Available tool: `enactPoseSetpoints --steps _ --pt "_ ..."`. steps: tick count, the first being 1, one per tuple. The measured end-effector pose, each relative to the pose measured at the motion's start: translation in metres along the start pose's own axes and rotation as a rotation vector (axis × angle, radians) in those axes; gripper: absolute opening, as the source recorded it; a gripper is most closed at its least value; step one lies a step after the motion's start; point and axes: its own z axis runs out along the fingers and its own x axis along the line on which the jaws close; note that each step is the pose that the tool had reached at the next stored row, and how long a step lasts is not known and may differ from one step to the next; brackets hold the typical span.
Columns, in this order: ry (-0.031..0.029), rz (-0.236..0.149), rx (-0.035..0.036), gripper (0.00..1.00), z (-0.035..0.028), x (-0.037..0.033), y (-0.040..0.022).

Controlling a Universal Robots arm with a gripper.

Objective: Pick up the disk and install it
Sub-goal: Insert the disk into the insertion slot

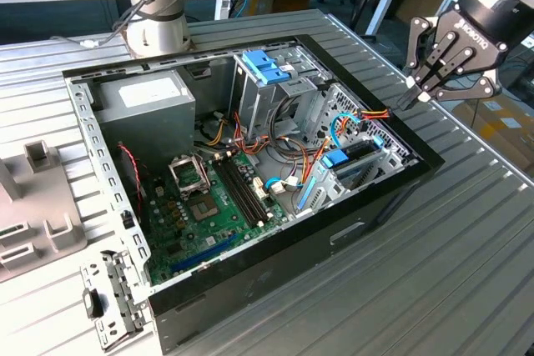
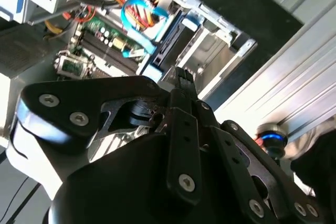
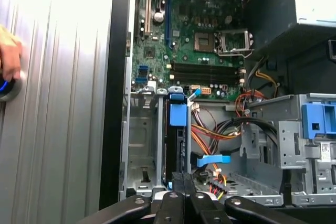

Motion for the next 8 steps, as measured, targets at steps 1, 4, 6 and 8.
enactPoseSetpoints --steps 1,4,6,8 --pt "0.0006 -0.003 0.0211 0.11 0.0001 0.0 0.0" --pt "0.0026 -0.011 0.0857 0.11 0.0003 0.0 -0.0001" --pt "0.0039 -0.018 0.1382 0.11 0.0006 0.0001 -0.0001" --pt "0.0041 -0.019 0.1419 0.11 0.0006 0.0001 -0.0002"
